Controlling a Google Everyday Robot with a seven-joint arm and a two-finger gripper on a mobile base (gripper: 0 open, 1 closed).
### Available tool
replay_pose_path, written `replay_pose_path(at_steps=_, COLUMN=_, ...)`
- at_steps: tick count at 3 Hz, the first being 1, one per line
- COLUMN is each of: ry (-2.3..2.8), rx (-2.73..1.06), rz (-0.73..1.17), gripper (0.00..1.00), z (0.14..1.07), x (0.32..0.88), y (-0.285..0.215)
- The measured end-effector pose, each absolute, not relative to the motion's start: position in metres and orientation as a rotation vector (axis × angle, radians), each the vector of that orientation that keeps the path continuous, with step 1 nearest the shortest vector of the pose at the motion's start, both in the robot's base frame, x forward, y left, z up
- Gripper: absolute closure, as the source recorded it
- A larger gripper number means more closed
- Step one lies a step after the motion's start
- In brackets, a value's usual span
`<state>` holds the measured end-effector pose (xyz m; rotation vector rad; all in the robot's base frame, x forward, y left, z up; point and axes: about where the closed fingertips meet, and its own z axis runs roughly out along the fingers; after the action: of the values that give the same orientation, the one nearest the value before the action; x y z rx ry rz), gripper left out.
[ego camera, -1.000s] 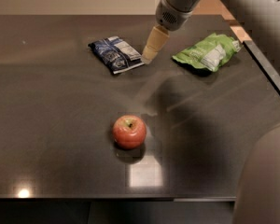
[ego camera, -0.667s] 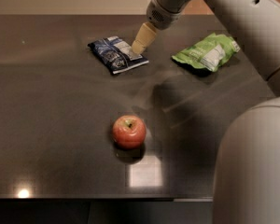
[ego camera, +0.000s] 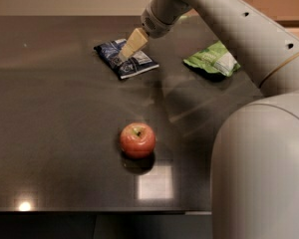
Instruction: Move blue chip bag near apple
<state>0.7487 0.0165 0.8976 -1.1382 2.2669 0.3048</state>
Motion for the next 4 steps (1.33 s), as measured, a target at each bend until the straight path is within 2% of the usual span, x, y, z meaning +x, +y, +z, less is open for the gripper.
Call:
replay_pose_path(at_steps=3, ry=2.331, rx=-1.109, rz=0.325, gripper=0.0, z=0.827, x=0.781, y=0.033)
replay_pose_path(at_steps=4, ry=2.334, rx=-1.118, rz=0.348, gripper=0.18, z=0.822, x=0.785, y=0.036)
